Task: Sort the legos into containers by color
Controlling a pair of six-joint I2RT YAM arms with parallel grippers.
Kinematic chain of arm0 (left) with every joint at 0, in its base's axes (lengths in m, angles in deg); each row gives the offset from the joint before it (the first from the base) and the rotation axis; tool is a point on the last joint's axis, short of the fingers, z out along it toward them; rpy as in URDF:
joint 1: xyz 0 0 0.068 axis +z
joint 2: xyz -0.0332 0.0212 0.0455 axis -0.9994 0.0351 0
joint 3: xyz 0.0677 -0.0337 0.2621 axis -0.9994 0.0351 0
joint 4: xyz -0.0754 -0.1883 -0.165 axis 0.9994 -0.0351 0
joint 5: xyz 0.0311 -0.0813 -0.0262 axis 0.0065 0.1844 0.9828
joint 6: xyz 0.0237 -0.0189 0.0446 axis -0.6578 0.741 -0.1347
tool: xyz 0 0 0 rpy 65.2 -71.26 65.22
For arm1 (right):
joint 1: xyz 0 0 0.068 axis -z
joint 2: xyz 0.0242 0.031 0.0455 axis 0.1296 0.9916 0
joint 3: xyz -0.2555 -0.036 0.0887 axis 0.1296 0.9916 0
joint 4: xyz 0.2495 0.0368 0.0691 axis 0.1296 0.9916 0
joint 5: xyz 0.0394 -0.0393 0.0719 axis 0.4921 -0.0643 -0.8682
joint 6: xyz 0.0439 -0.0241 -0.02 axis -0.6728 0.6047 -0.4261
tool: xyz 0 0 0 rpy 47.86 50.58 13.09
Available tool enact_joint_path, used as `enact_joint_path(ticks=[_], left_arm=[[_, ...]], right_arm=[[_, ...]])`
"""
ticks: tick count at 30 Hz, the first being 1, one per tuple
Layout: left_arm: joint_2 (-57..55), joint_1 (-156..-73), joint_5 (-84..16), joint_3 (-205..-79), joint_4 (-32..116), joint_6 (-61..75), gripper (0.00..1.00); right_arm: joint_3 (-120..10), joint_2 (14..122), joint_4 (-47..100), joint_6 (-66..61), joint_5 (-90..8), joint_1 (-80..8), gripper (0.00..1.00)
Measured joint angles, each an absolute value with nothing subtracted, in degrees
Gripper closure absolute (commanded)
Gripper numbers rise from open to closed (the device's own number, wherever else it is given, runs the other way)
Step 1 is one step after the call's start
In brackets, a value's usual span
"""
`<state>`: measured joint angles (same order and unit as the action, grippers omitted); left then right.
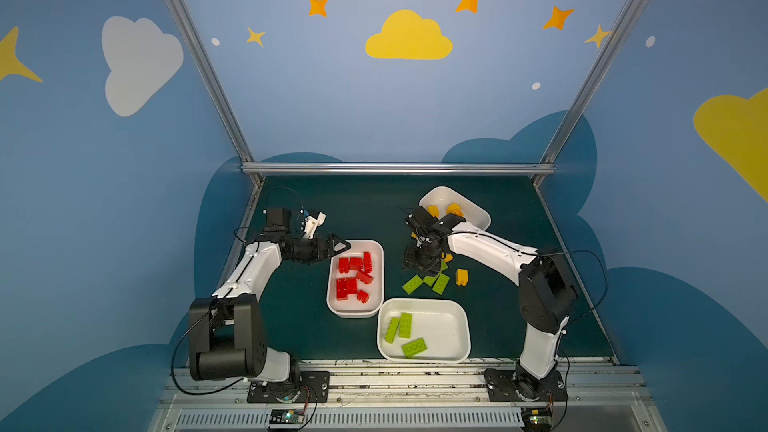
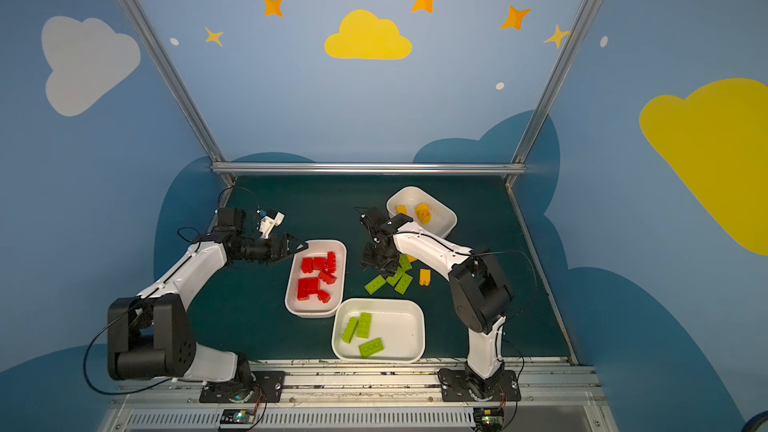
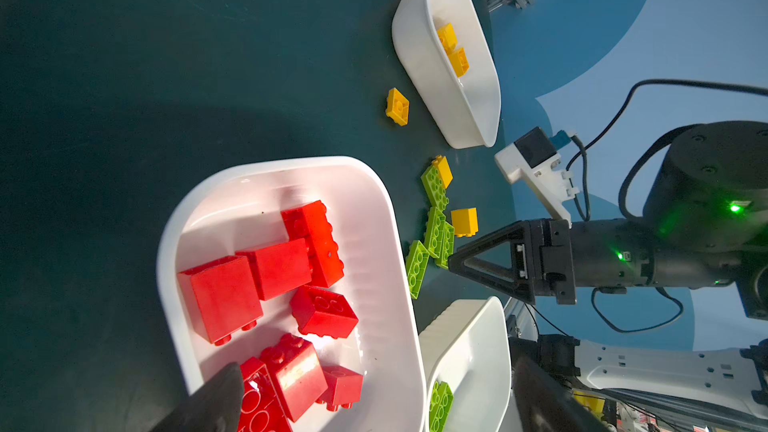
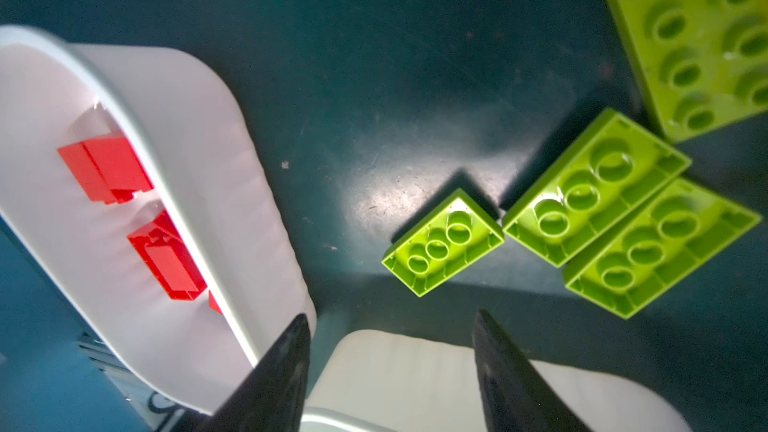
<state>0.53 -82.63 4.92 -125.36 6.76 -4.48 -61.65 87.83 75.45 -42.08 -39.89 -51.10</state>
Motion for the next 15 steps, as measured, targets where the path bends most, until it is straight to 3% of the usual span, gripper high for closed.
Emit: enact_joint_path(ticks=[15], left_arm=[[0.9,-82.6,5.1,-125.4,7.4,-5.1,0.00]], right_arm=[[-59.6,92.9,74.4,-54.1,-40.0,-51.0,0.38]])
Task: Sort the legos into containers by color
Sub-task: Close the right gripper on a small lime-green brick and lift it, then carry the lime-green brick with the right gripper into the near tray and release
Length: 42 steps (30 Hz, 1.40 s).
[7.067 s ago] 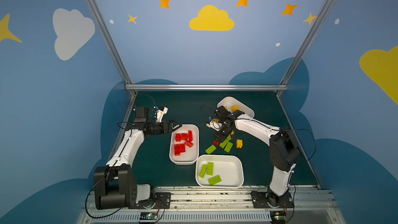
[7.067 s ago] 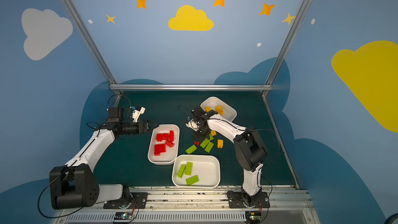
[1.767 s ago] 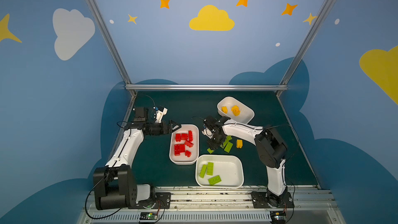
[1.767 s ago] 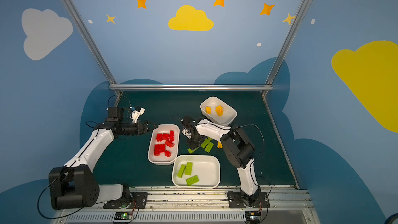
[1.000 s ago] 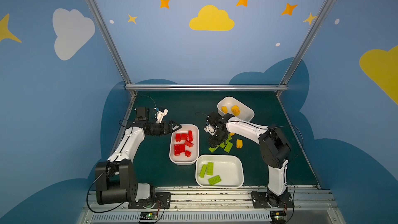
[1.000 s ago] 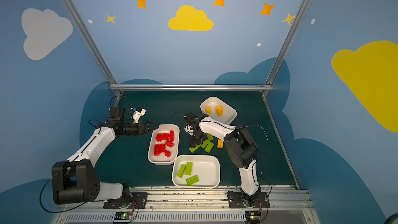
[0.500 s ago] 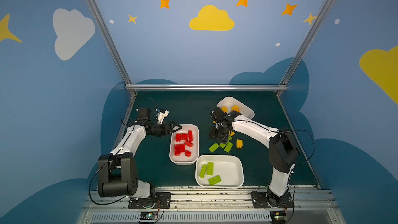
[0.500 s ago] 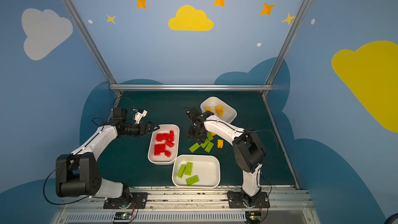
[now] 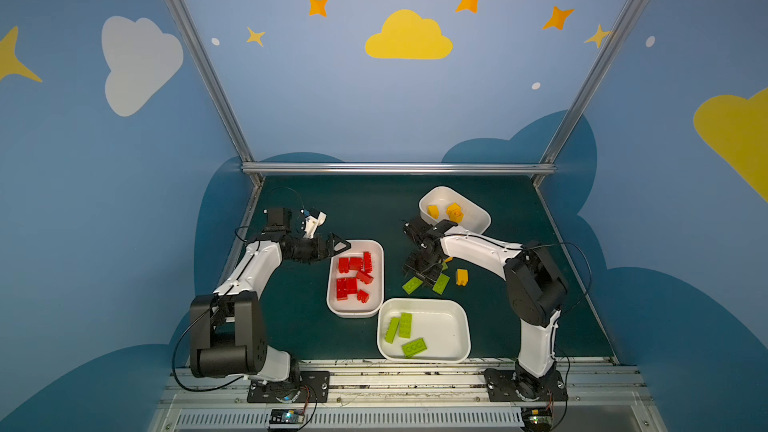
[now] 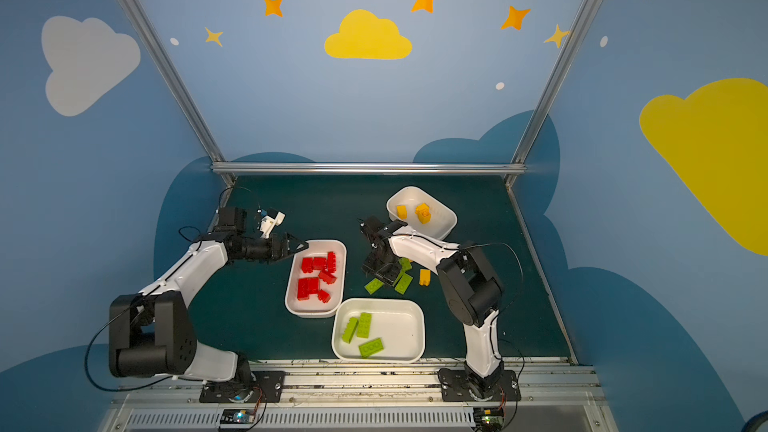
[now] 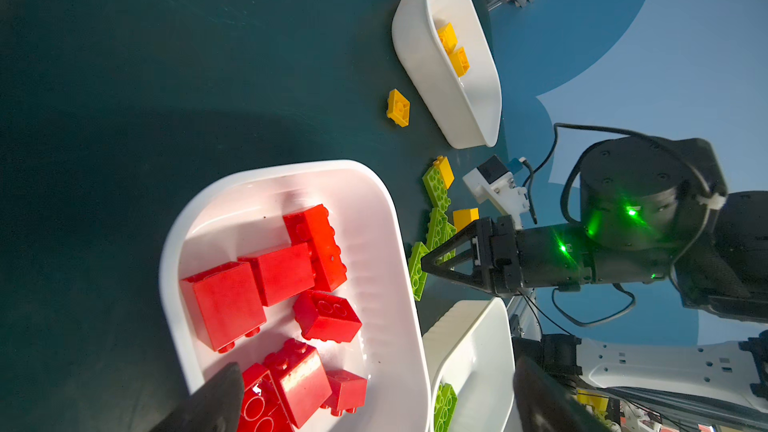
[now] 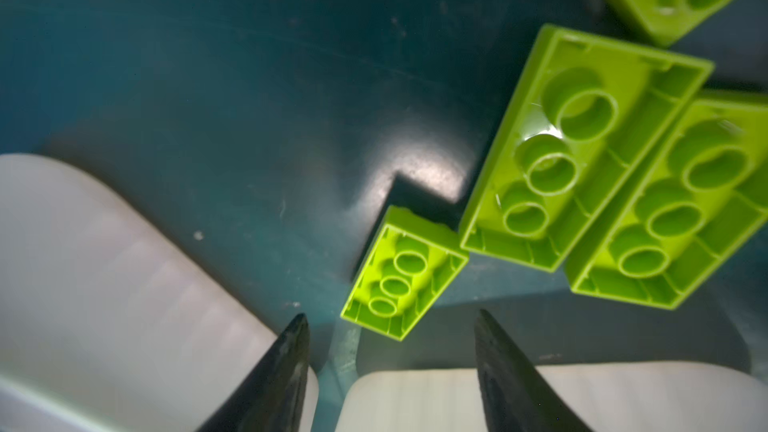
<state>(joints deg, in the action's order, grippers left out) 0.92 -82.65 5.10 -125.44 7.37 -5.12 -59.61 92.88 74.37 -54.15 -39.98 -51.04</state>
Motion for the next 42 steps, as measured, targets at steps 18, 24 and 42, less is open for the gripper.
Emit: enact_joint_path(ticks=[18,24,42], left_arm=[[0.9,-82.8,5.1,-125.4,7.4,-5.2,0.01],[0.9,-82.8,5.1,-125.5,7.5,-5.3,0.01],[0.9,-82.8,5.2,-126.3,7.8,-5.3,0.01]], right_arm=[[-62.6,98.1,76.3,-55.6,-39.4,-51.6,0.63],[-64.8,99.3,77.9,-54.5,-37.5,-53.0,0.73],[-71.2,90.4,81.6,-43.8,-28.2,-52.7,0.77]])
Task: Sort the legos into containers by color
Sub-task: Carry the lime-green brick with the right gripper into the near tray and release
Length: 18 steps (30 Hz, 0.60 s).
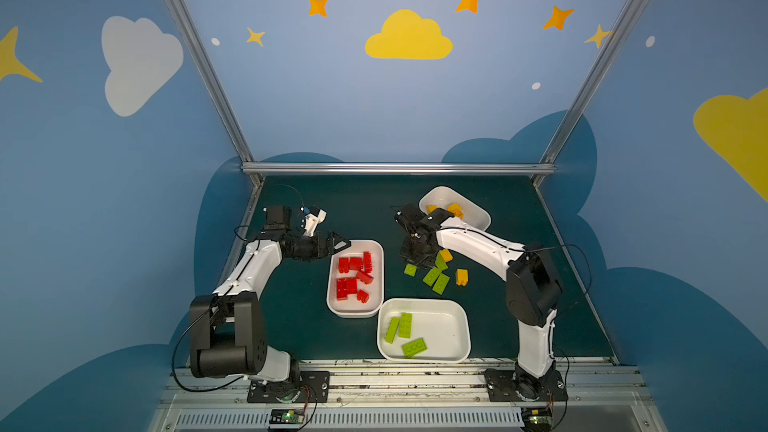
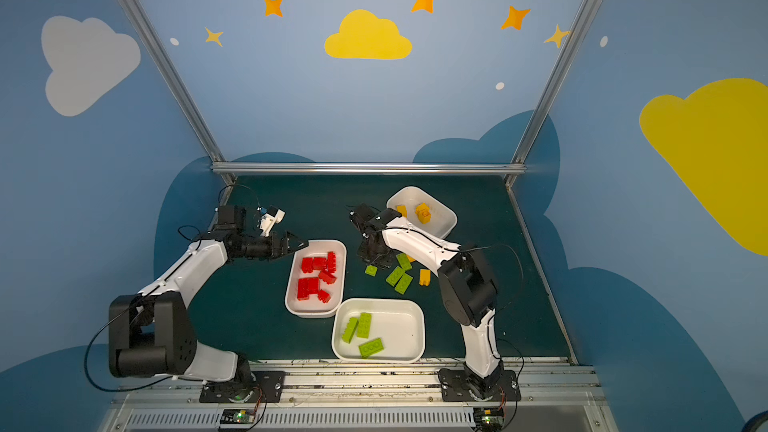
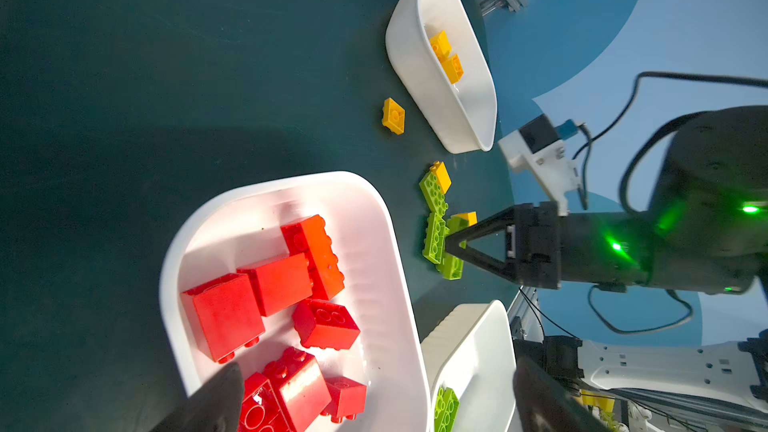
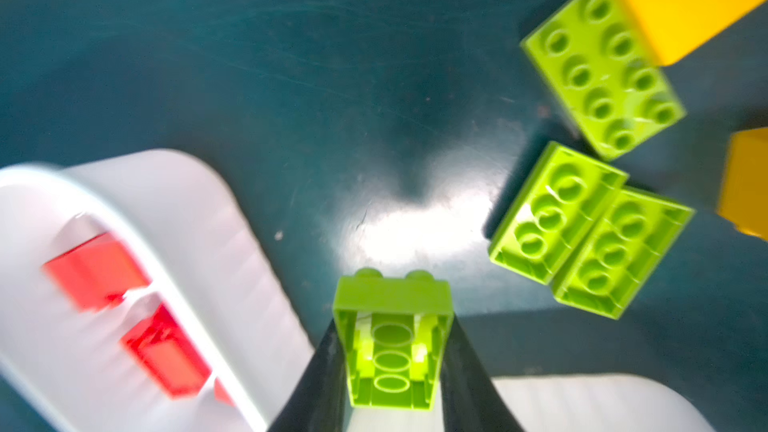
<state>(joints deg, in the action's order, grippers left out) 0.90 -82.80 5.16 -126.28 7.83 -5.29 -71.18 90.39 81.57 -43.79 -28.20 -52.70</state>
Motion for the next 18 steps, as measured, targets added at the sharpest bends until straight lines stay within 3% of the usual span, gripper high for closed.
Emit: enact_joint_path(ticks=[10,18], left_arm=[[0.8,-82.8,5.2,-127.7,8.0,-4.6,0.01],[0.7,-83.3,5.3,-127.9,8.3,-4.2,0.01]], right_arm=[[-69.0,79.2,85.9,-37.1,-34.2,-53.4,0.77],[-57.8,74.0,87.4,-45.3,-39.1,-59.6,0.75]])
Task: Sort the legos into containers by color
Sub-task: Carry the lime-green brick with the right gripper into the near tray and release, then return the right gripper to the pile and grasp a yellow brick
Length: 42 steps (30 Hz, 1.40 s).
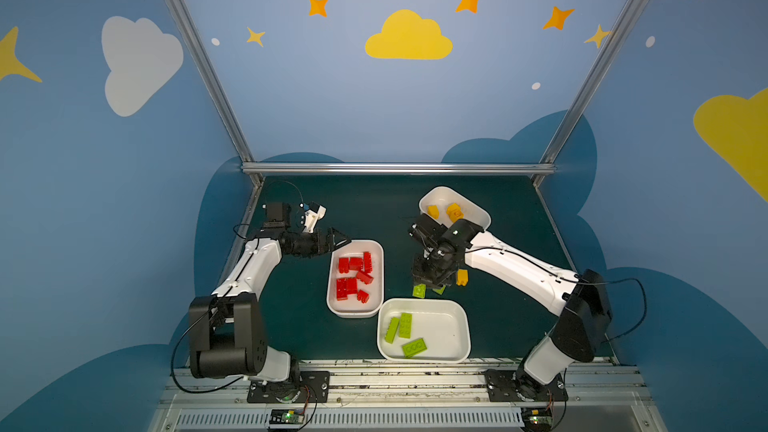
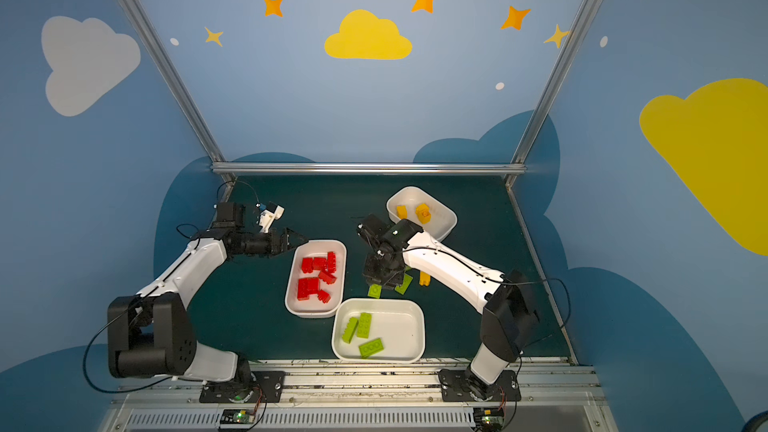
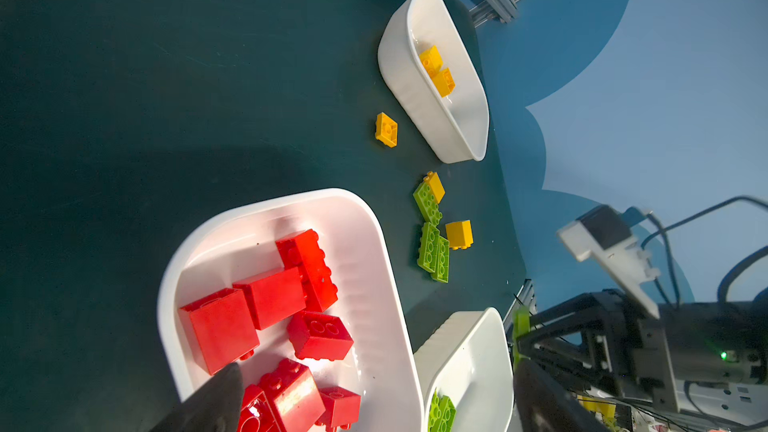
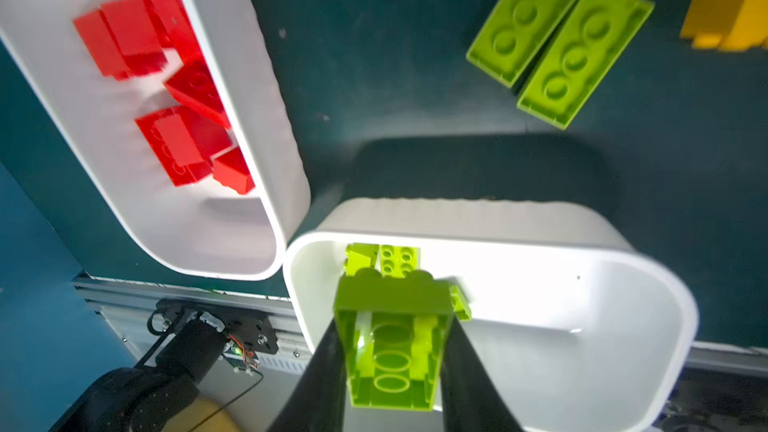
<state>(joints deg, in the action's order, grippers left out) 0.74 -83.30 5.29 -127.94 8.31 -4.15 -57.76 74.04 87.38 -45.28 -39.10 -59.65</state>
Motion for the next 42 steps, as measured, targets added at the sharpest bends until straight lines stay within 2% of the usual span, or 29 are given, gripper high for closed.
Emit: enact_joint_path(ticks=[6,13,17,21,26,34,42], left_arm=[[0.7,-84.5,5.3,-128.3,8.9,-3.9,0.01],[0.1,-85.4,5.3,-128.7,9.8,-3.6,0.01],[-0.3,-85.7,5.3,-128.6,10.6,-3.3,0.01],[-1.1,-85.9,5.3,-128.4,10.9,-3.3,0.01],[-1.6,-86.1,5.3,-128.1,11.4,-2.8,0.01],[-1.7,-86.7,5.5,-128.0,11.7,-1.5,0.01],[-4.1,-87.3,6.6,-124.2,14.1,2.3,0.01]], right_arm=[[-49.6,71.7,85.9,-56.0,-41.0,-65.5,0.75],[-47.3,73.7,82.4,-63.1,-41.9,-66.8,0.71],[-46.0,76.4,81.1,-64.7,-41.8,-66.8,0.61],[-46.2,77.9,80.9,-64.7,-41.2,-66.8,0.46],[-50.1,77.5,83.9,-62.9,-39.8,-65.3,0.45],[-62.2,74.5,90.2,-48.6,-34.7,-55.7,0.44],[-73.4,82.4,87.5,-16.6,-30.2,-48.3,0.41]])
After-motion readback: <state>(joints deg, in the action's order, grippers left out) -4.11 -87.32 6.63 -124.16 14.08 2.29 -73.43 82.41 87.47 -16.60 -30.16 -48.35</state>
